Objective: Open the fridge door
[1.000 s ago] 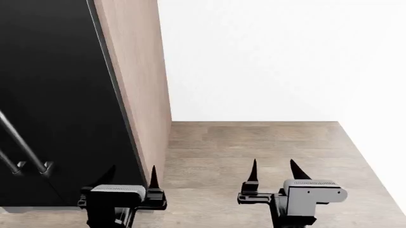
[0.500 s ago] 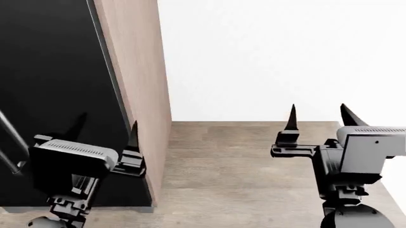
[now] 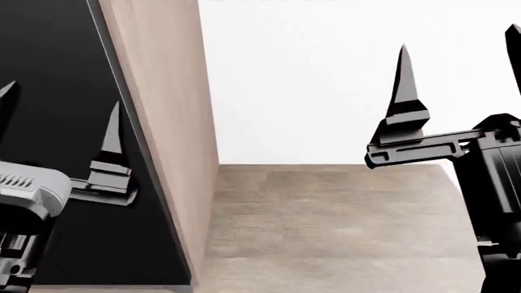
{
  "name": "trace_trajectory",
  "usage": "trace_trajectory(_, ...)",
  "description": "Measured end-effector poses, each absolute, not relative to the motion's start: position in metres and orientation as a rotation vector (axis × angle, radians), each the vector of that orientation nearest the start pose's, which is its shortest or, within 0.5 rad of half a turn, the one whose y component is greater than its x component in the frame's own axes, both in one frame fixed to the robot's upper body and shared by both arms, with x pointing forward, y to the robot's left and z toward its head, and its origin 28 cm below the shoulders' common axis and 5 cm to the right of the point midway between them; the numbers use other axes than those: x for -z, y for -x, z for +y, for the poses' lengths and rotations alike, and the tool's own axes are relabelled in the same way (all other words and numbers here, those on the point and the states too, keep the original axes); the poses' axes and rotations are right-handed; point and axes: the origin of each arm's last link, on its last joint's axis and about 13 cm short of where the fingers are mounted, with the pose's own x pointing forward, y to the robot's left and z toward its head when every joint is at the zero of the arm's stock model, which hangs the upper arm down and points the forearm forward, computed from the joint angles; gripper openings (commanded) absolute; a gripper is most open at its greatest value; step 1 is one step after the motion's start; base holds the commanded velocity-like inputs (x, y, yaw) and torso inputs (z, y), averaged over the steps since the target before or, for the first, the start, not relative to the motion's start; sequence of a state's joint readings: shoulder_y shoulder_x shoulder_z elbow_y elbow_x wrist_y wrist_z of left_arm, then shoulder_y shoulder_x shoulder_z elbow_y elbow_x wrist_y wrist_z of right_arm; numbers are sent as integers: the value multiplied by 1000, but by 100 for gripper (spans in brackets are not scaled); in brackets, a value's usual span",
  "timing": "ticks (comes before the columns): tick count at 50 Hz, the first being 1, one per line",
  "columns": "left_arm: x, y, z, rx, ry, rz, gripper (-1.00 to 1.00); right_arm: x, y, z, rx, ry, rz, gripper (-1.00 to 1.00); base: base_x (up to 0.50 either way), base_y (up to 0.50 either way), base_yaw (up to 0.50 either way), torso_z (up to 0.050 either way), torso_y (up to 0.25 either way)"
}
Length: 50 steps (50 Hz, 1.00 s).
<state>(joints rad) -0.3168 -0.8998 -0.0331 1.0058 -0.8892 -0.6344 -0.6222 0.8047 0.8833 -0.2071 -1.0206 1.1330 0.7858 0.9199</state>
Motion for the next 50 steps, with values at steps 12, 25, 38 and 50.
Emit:
trace_trajectory(12,-235,-161,260,36,-238,-427,100,-270,-162,-124,-28,234,-514,100,500,-39,0,0,0)
trace_trajectory(25,-233,-160,260,32,-230,-420,100,-267,-160,-125,-19,261,-504,100,52,339,0,0,1)
trace_trajectory(38,-231,-158,261,24,-226,-417,100,-266,-158,-125,-17,287,-502,100,0,500,0,0,0)
trace_trajectory(50,-227,-159,261,24,-222,-412,100,-264,-158,-126,-1,309,-507,100,63,500,0,0,0)
